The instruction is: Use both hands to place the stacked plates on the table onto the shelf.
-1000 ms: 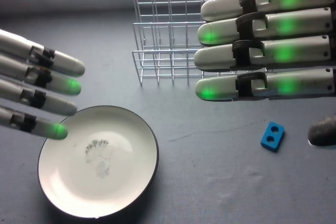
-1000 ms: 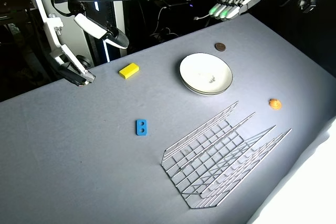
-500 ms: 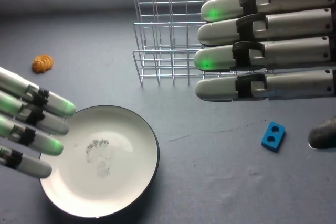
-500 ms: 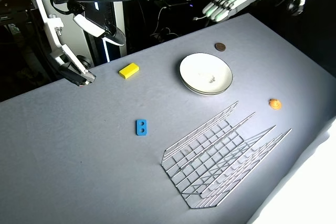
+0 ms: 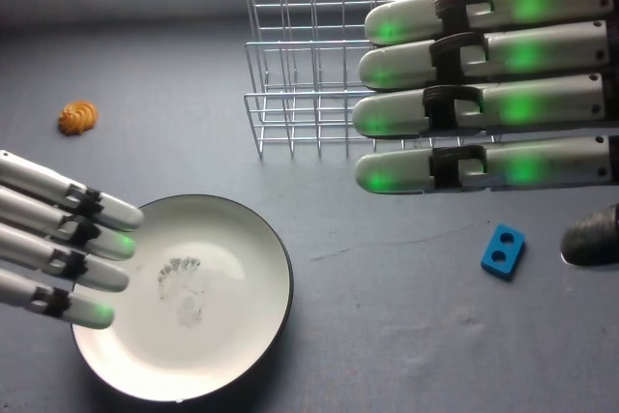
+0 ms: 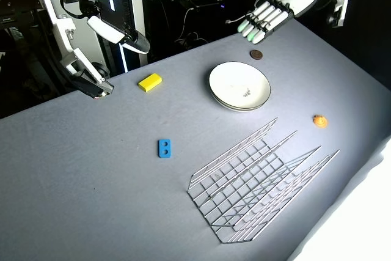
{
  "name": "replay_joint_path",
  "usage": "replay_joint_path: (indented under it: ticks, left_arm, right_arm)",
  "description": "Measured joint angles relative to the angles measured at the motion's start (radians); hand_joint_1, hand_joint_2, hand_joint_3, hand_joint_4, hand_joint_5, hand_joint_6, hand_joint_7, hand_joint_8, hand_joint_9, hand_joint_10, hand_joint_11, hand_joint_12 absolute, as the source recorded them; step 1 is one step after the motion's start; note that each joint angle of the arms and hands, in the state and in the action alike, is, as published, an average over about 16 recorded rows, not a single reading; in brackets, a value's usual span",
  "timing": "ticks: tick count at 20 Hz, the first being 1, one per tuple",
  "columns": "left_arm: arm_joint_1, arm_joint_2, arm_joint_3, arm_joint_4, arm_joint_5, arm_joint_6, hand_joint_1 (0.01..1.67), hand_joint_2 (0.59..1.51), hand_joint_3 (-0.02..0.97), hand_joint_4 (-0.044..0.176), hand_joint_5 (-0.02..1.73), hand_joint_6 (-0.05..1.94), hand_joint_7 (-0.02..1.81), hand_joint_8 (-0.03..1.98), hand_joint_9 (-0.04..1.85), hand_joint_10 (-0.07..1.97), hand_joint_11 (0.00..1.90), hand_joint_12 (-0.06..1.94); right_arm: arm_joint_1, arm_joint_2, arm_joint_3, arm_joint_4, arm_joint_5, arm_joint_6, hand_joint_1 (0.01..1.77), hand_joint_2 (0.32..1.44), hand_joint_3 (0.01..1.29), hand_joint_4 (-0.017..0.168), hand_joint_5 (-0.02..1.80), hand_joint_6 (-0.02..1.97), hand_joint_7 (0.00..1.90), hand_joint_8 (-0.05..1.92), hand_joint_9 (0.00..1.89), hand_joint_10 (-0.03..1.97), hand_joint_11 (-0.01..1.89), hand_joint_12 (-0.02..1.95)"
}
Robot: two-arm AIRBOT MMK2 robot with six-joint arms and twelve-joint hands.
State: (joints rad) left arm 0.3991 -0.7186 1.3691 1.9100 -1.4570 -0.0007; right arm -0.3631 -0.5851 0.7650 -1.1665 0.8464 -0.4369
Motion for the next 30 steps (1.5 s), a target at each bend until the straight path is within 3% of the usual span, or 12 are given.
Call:
replay_joint_path:
  ticks: [8, 17, 30]
  left_arm:
    - [0.134, -0.002, -0.023, -0.058, 0.085, 0.086, 0.02, 1.103, 0.022, 0.002, 0.02, -0.01, 0.02, -0.01, 0.02, 0.01, 0.02, -0.01]
    - [0.256, -0.015, -0.037, -0.128, 0.211, 0.145, 0.02, 1.106, 0.021, 0.002, 0.02, -0.02, 0.02, -0.01, 0.02, 0.01, 0.02, -0.01]
    - [0.384, -0.032, -0.047, -0.206, 0.448, 0.148, 0.02, 1.112, 0.022, 0.001, 0.01, -0.02, 0.01, -0.01, 0.02, 0.01, 0.02, -0.01]
  right_arm:
    - [-0.003, -0.006, -0.012, 0.015, -0.057, -0.024, 0.88, 0.92, 0.02, 0.007, 0.02, 0.02, 0.01, 0.02, 0.01, 0.01, 0.02, -0.01]
    - [-0.002, -0.011, -0.015, 0.101, -0.111, -0.035, 0.86, 0.91, 0.02, 0.008, 0.02, 0.02, 0.01, 0.02, 0.01, 0.01, 0.02, -0.01]
    - [0.01, -0.023, -0.013, 0.205, -0.171, -0.031, 0.86, 0.91, 0.02, 0.008, 0.02, 0.02, 0.01, 0.02, 0.01, 0.01, 0.02, -0.01]
